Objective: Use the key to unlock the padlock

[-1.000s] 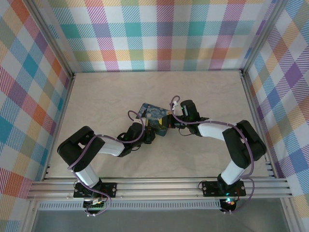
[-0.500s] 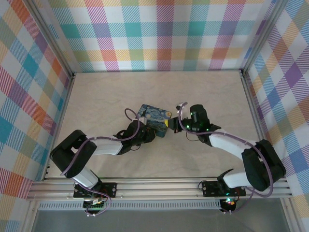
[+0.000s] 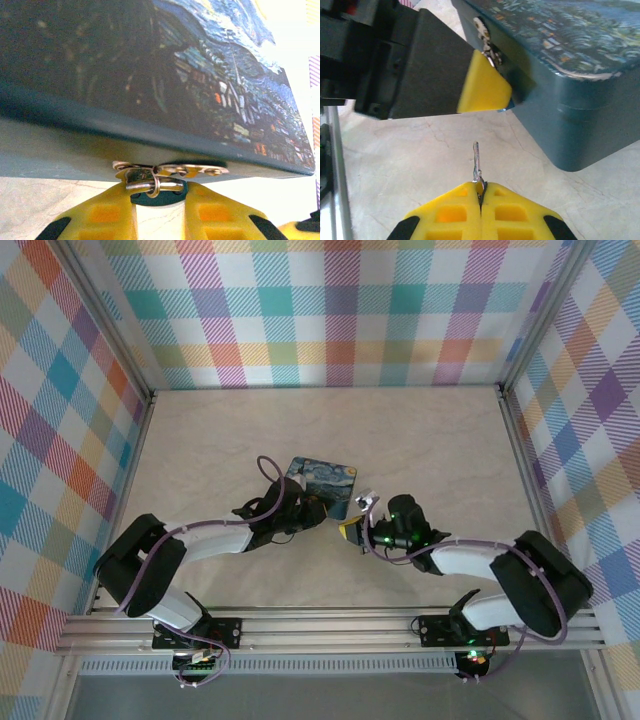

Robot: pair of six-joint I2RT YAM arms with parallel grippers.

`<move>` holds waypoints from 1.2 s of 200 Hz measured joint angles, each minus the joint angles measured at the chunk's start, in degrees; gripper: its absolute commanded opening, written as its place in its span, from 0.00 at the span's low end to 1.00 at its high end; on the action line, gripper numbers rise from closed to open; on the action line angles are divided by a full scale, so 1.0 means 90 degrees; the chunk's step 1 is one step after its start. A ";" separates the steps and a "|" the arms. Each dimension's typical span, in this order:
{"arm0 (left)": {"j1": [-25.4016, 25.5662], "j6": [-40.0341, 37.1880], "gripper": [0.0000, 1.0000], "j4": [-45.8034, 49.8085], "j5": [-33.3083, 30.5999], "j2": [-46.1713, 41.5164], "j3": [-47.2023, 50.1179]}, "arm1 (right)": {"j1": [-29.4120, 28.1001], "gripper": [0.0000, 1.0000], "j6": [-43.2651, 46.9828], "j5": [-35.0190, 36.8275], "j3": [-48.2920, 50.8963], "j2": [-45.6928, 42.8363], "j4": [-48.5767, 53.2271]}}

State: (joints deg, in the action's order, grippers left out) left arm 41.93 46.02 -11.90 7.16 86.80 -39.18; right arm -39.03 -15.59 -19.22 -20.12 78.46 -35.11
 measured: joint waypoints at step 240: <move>0.0000 0.0272 0.18 0.0364 0.0155 -0.0078 -0.0131 | -0.0194 0.00 -0.0216 0.0282 -0.0029 0.1994 -0.2533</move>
State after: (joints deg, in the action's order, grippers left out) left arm 41.93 48.47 -8.62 8.56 86.11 -40.36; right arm -40.77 -17.54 -16.69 -20.38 96.40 -57.91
